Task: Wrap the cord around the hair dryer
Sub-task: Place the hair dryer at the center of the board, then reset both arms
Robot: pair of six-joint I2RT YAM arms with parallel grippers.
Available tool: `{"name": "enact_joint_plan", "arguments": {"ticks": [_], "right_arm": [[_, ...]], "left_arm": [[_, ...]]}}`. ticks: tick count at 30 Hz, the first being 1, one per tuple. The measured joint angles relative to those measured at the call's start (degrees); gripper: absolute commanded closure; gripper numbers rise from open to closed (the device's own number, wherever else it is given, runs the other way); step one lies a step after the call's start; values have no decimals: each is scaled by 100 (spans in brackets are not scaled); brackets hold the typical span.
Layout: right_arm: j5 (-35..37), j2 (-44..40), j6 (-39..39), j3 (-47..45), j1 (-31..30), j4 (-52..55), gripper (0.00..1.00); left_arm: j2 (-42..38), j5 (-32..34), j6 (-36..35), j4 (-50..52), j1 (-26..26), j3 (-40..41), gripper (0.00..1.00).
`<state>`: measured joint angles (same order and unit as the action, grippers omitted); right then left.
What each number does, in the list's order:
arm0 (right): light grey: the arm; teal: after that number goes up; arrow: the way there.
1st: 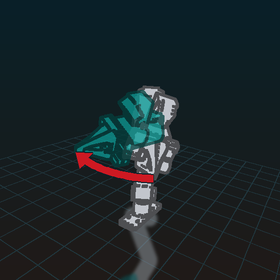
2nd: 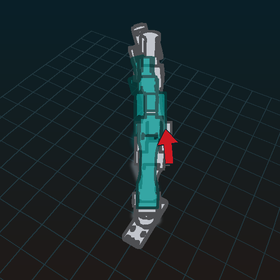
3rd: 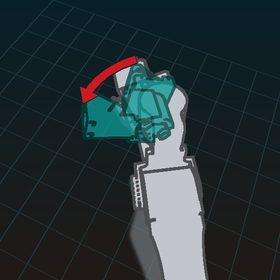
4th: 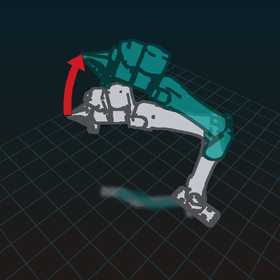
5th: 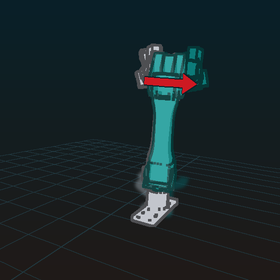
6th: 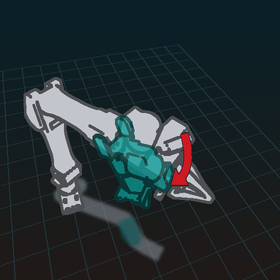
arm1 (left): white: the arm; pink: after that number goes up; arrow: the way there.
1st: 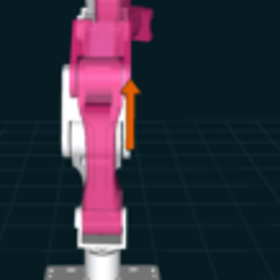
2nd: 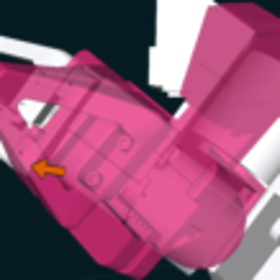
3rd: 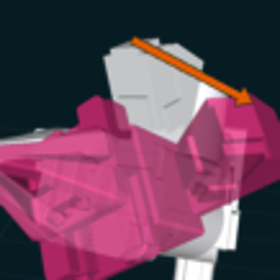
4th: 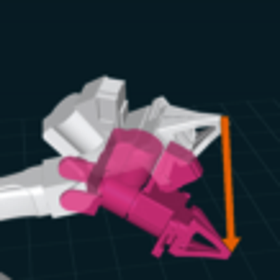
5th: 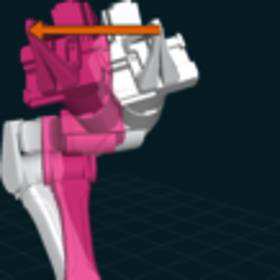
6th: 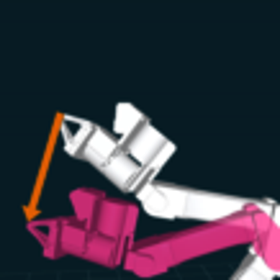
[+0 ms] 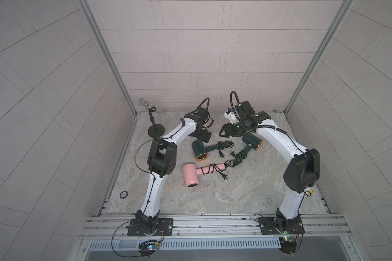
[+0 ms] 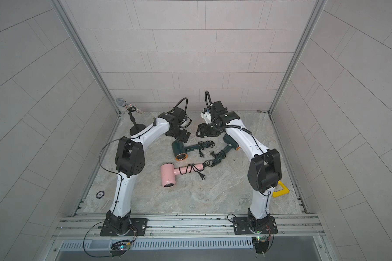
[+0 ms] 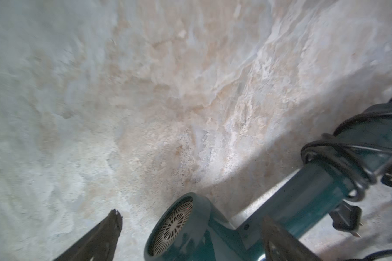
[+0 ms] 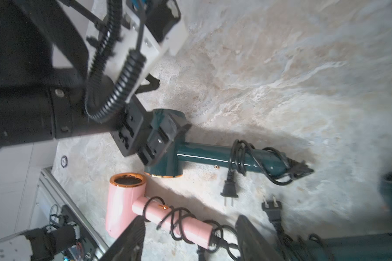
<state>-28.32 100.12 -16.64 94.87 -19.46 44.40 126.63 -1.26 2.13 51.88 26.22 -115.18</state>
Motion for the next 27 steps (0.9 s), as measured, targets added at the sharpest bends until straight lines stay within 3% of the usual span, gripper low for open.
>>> {"name": "enact_joint_plan", "arguments": {"ticks": [4,7,11,15,18,21,27], "right_arm": [[656,-1172,48,-1534,431,-1075,1],[1502,-1823,291,-2647,772,-2041,1],[2632,-2238,866,-3781,922,-3187,1],[3320,-2441,1132,-5108,1443,-4538,1],[3554,-2433,1156,-6107,1878,-5401,1],[3497,-2188,931,-6699,2085,-6229,1],[3375,-1869,732,-6937,2249,-7388,1]], "left_arm": [[-811,581,-245,-393,-11,219,0],[-1860,1290,-391,-1128,-24,1086,0],[-3469,2157,-509,-2638,-192,3246,0],[-4575,2586,-415,-4197,-789,5552,0],[-4889,2723,-402,-5005,-1172,6741,0],[-4920,2557,-262,-5615,-1519,7359,0],[-4894,2094,-74,-7337,-2114,8485,0]]}}
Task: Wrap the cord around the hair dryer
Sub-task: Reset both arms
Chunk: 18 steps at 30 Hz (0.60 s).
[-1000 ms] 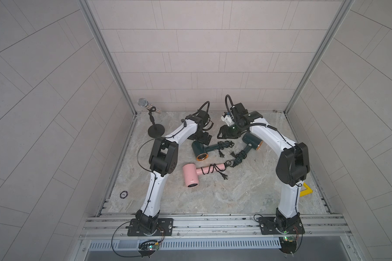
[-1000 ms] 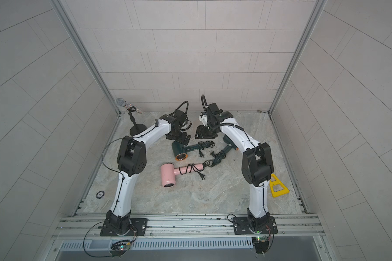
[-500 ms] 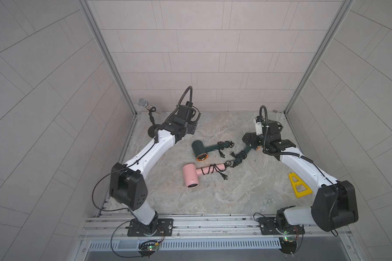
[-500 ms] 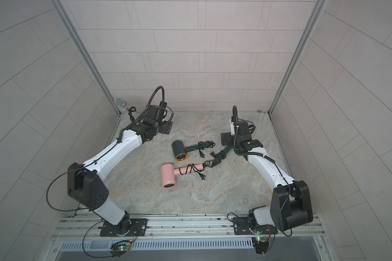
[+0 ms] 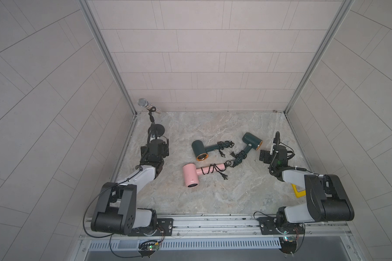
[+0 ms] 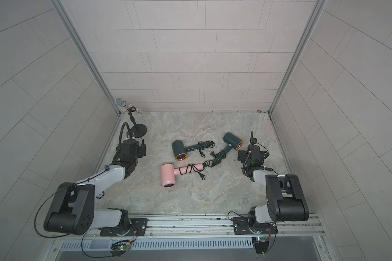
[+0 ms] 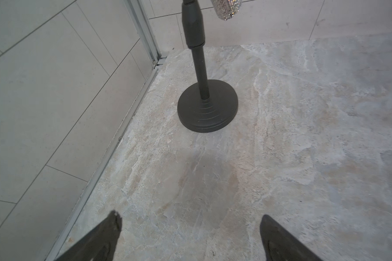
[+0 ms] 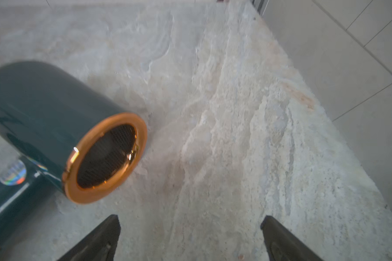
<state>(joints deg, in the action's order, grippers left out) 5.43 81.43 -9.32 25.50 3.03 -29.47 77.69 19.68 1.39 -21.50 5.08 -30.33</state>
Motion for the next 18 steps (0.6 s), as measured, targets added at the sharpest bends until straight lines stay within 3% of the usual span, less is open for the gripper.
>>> {"name": "enact_joint_plan", "arguments": {"ticks": [7,18], "right_arm": [[-28,310,9,-33,4,-846,1],[-260,793,122,-579,-39,-2140,0]], "left_arm": [[61,-916,59,-1086,-463,120,0],[-118,-1683,61,-1523,-573,481,0]]}}
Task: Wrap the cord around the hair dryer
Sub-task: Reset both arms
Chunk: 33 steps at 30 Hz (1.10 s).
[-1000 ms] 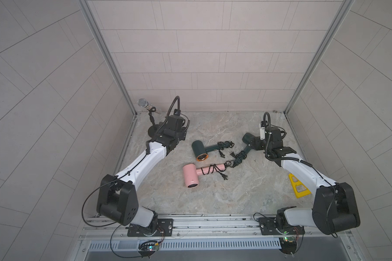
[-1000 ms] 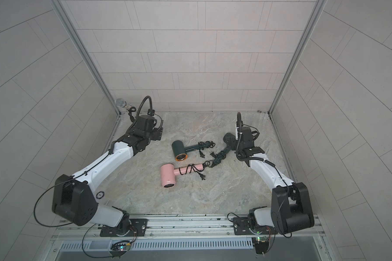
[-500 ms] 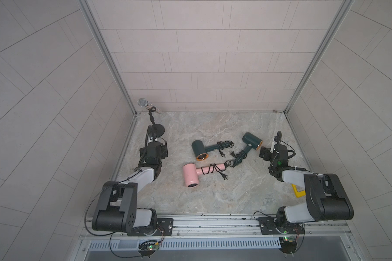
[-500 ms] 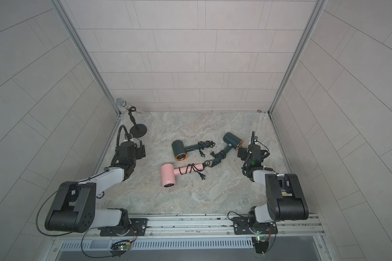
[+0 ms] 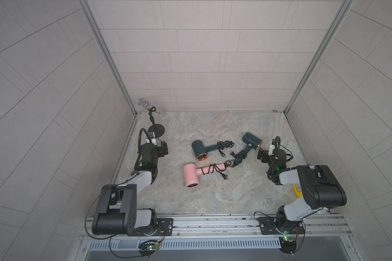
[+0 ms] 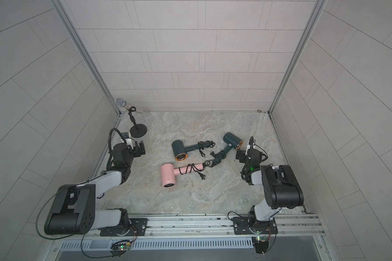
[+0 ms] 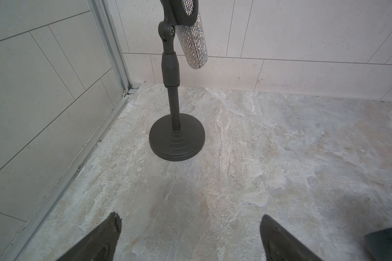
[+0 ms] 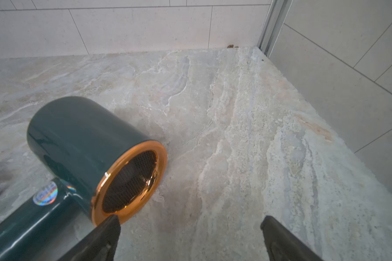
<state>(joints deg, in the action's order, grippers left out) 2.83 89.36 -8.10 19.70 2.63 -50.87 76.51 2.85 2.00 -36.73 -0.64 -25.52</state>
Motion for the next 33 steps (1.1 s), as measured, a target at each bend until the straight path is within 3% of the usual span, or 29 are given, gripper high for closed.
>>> {"name": "enact_joint_plan", "arguments": {"ticks": [5,14,33], "right_arm": [[2,20,17,11,0,-256,1],[4,20,22,9,0,-409,1],[109,20,42,4,-48,-520,1]], "left_arm": [[70,-31,15,-291,-11,254,0],[1362,-70,35,-931,-9,258,0],[1493,42,-4,-1270,81,223,0]]}}
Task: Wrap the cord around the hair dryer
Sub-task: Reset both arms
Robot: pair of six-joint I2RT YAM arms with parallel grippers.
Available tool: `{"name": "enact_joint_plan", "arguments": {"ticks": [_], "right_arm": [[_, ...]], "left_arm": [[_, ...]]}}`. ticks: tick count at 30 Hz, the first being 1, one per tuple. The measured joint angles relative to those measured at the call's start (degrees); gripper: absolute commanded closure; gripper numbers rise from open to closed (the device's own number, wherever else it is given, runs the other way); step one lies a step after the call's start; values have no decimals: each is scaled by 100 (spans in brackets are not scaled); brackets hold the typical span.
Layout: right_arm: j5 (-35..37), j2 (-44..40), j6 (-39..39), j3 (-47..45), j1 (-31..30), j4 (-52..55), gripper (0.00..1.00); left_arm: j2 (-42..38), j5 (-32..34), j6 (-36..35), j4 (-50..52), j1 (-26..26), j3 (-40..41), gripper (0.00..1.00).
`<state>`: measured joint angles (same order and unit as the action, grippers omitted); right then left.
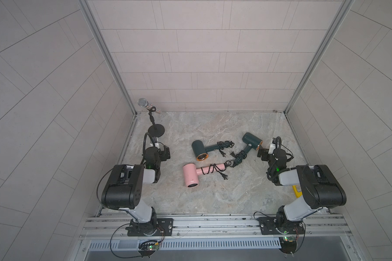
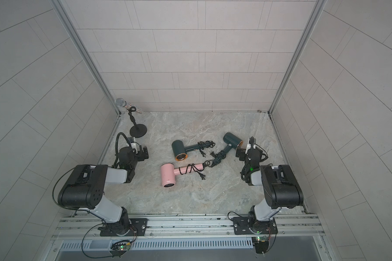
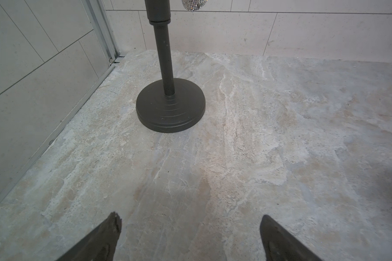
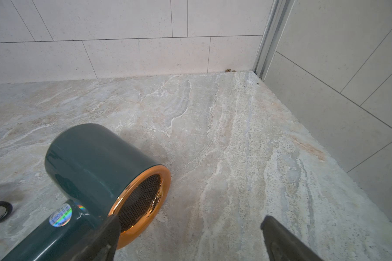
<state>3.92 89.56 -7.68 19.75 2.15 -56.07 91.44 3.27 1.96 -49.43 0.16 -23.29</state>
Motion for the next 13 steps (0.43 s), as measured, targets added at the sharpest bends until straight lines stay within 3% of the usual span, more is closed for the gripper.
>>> {"name": "enact_joint_plan", "arguments": {"ticks": [13], "right_arm": [[44,0,0,-2,0,-24,1]], "left_arm": [[0,22,-7,-24,0,0,0]]}}
